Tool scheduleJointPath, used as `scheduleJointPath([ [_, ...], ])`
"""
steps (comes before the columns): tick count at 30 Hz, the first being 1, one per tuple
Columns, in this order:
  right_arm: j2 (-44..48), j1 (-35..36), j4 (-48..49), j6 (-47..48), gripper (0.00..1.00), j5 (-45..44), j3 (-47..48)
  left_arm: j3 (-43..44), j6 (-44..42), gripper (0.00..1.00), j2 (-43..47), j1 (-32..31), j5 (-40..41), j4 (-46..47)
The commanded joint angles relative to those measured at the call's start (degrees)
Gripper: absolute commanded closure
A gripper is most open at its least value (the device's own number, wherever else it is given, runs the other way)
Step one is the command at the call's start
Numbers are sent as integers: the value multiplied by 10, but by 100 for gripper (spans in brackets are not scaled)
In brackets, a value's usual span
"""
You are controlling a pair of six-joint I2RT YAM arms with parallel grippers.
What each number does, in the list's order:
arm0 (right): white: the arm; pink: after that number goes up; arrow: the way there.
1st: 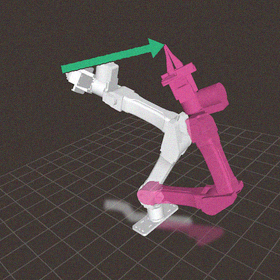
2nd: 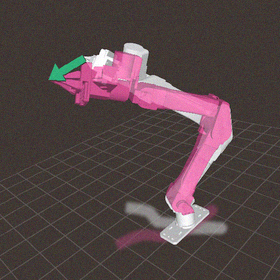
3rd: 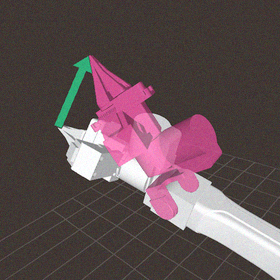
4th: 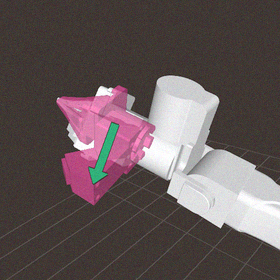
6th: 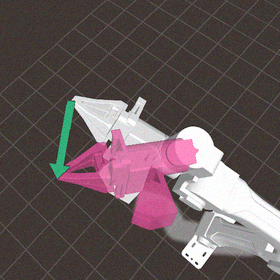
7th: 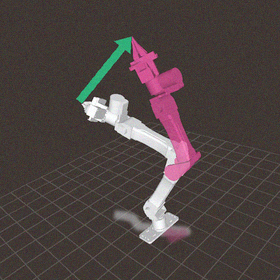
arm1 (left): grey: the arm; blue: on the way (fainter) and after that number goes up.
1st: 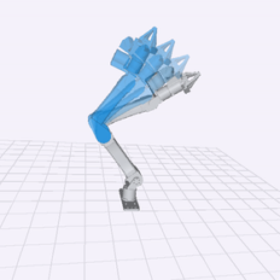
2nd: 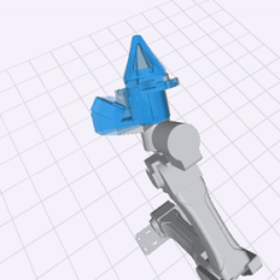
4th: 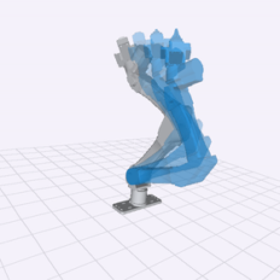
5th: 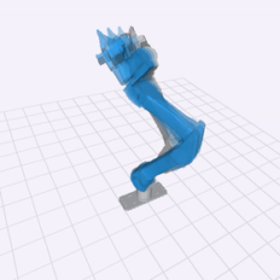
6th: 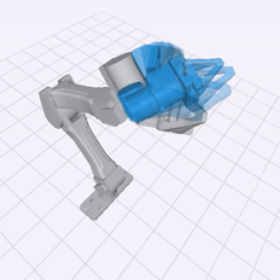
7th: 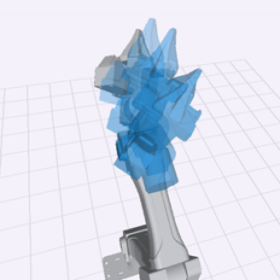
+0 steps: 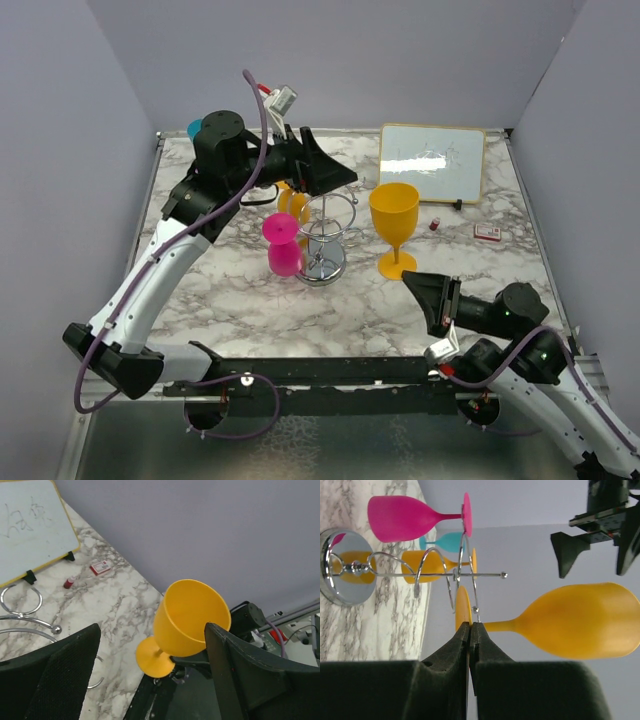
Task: Take the wine glass off the wine glass rack
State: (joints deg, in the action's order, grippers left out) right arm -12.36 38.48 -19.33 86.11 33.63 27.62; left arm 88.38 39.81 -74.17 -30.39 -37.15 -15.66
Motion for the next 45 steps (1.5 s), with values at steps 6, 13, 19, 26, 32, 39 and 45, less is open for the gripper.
scheduleJointPath([
  [6, 0, 43, -66, 77, 98, -80, 9, 93, -44, 20, -39, -84, 17, -134],
  [13, -13, 59, -57, 93, 98, -91, 11, 153, -105, 29, -75, -100, 88, -234],
  [19, -17, 80, -55, 115, 98, -111, 11, 218, -148, 39, -119, -100, 109, -313],
  [26, -20, 97, -51, 126, 98, -134, 10, 236, -172, 50, -150, -107, 64, -347],
  [32, -17, 103, -52, 128, 98, -141, 6, 211, -179, 57, -146, -119, 39, -346],
  [39, -15, 106, -47, 135, 98, -149, 2, 208, -181, 75, -148, -134, 19, -338],
  [45, -14, 106, -45, 135, 89, -146, 5, 216, -186, 100, -137, -135, 38, -337],
])
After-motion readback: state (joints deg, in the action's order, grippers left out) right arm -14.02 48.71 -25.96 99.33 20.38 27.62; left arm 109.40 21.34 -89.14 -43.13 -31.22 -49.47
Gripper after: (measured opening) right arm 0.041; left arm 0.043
